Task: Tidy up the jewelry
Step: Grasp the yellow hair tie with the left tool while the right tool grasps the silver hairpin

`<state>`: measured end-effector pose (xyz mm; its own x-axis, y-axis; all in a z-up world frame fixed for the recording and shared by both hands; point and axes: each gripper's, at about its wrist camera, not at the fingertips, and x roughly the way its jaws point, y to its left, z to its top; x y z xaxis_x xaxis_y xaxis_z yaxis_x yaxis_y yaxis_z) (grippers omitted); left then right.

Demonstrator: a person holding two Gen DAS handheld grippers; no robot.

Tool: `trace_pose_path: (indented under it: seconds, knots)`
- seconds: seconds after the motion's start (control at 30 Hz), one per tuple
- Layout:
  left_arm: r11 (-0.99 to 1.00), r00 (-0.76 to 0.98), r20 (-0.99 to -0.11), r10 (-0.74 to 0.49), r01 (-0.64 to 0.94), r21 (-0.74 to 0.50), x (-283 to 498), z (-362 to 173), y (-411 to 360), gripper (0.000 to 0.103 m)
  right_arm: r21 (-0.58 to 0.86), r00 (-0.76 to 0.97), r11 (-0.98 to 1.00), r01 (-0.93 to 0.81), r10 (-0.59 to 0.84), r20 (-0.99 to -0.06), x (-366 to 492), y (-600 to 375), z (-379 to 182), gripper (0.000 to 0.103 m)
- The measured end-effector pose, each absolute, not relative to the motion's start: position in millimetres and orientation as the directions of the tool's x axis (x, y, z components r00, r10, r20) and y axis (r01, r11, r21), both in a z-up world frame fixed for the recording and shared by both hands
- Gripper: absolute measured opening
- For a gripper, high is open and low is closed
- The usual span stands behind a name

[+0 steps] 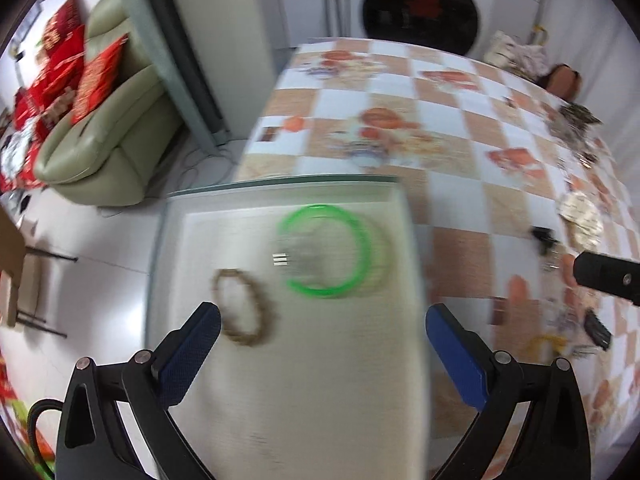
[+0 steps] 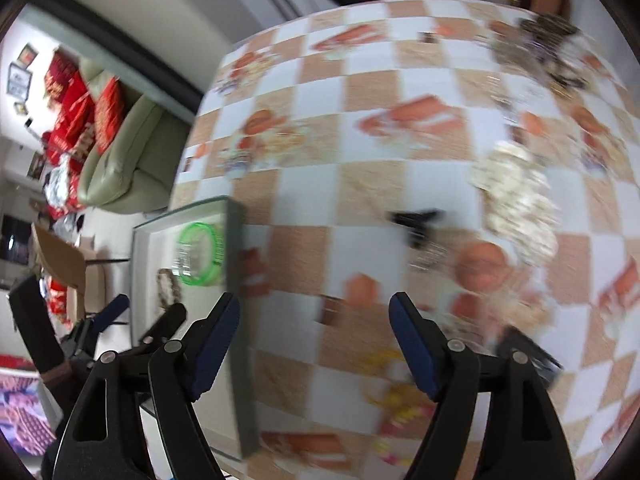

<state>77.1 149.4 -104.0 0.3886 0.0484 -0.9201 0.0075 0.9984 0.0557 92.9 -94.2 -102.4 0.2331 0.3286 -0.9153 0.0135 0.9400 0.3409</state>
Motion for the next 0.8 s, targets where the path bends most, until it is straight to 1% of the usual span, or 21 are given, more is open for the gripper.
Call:
trace_pose_path:
  seconds: [0.17, 0.43, 0.63, 0.8]
  knots:
    - [0.996, 0.384, -0.923, -0.007, 0.09, 0.029, 82.9, -98.5, 102.4, 0.103, 0.278, 0.245, 0.958, 0.067, 0.254, -0.936, 79.0, -144.7, -103.7, 0.08]
    - [0.986, 0.365, -0.93, -0.041, 0.165, 0.021, 87.3, -103.0, 53.7, 0.103, 0.219, 0.223, 0.965, 0.146, 0.183, -0.957, 58.9, -207.4, -117.3, 0.08]
    - [0.977, 0.319, -0.946, -0.058, 0.212, 0.011, 72.9, -115.0, 32.7, 0.103, 0.183, 0.197, 0.971, 0.156, 0.151, -0.969, 45.2, -228.9, -126.6, 0.08]
    - [0.973, 0.271, -0.96, -0.068, 0.232, -0.003, 61.3, -127.8, 22.3, 0.103, 0.15, 0.176, 0.981, 0.124, 0.127, -0.976, 35.7, -237.0, -134.1, 0.08]
